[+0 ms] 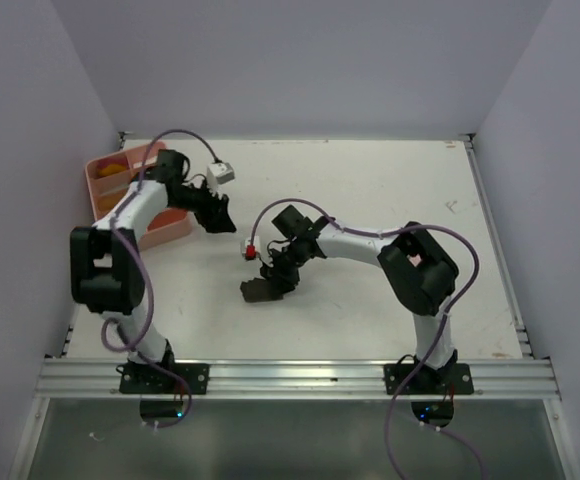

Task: Roll the underwear
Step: Roll the underwear, then place the rolled underwear into the container

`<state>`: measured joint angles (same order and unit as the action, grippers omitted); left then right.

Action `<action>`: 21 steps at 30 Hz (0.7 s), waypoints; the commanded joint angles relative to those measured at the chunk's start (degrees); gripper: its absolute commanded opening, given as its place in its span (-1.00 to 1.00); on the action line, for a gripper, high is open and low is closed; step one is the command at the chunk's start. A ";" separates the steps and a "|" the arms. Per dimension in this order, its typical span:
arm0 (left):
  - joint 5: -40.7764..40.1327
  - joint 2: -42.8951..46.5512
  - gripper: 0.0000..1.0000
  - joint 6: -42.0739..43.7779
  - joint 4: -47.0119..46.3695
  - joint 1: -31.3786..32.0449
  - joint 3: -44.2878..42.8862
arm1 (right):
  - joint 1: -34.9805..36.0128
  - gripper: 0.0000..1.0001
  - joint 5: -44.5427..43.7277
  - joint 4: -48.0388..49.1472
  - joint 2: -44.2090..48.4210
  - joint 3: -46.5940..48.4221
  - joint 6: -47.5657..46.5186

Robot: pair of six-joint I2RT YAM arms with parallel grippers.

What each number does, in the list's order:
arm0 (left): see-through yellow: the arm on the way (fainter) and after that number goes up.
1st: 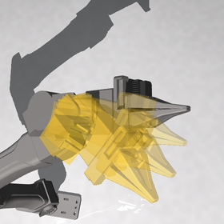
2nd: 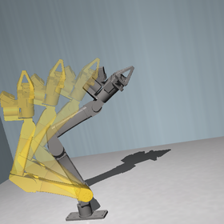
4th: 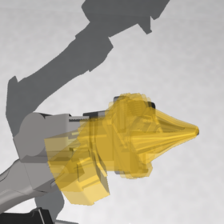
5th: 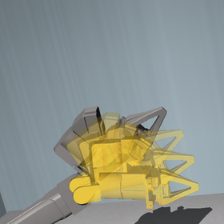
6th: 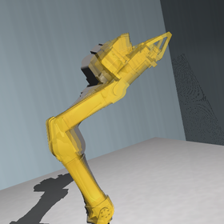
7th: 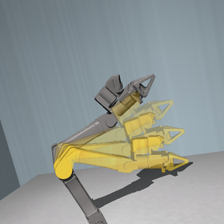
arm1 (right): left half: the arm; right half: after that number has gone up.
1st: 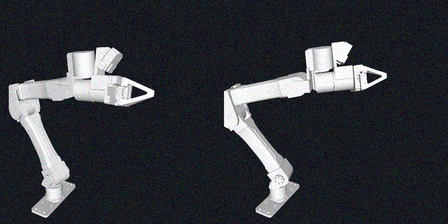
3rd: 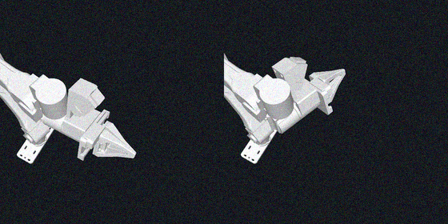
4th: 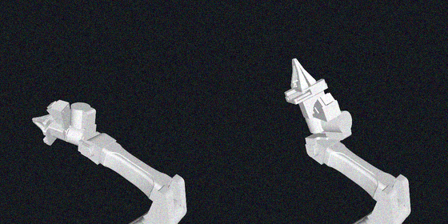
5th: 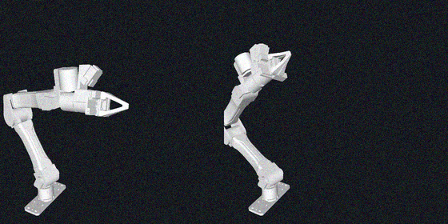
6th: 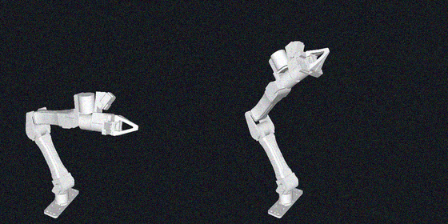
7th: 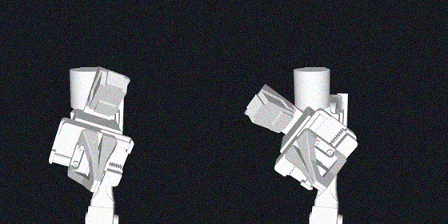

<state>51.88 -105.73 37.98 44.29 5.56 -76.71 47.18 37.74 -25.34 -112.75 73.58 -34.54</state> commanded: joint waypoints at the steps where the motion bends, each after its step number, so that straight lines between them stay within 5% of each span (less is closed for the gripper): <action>1: -7.12 13.25 0.33 3.37 -11.51 -2.57 6.01 | -1.29 -1.00 4.18 -11.46 -6.68 3.56 1.32; 6: -12.66 32.55 0.41 19.65 -12.74 -1.26 20.34 | -3.23 -1.00 9.62 -17.27 -13.97 10.34 3.34; 12: -24.70 48.14 0.47 31.36 -16.26 12.69 38.55 | -4.46 -1.00 12.36 -21.50 -18.73 16.50 6.23; 15: -31.21 49.05 0.48 28.04 -19.77 23.67 41.90 | -5.08 -1.00 13.50 -22.29 -20.49 17.91 7.12; 21: -33.42 43.51 0.57 23.74 -21.44 31.25 40.85 | -6.13 -1.00 15.61 -23.08 -22.51 19.22 8.35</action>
<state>22.39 -60.29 63.57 27.35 33.87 -34.89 41.01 58.65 -44.42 -130.82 93.10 -26.76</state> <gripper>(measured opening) 0.776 0.277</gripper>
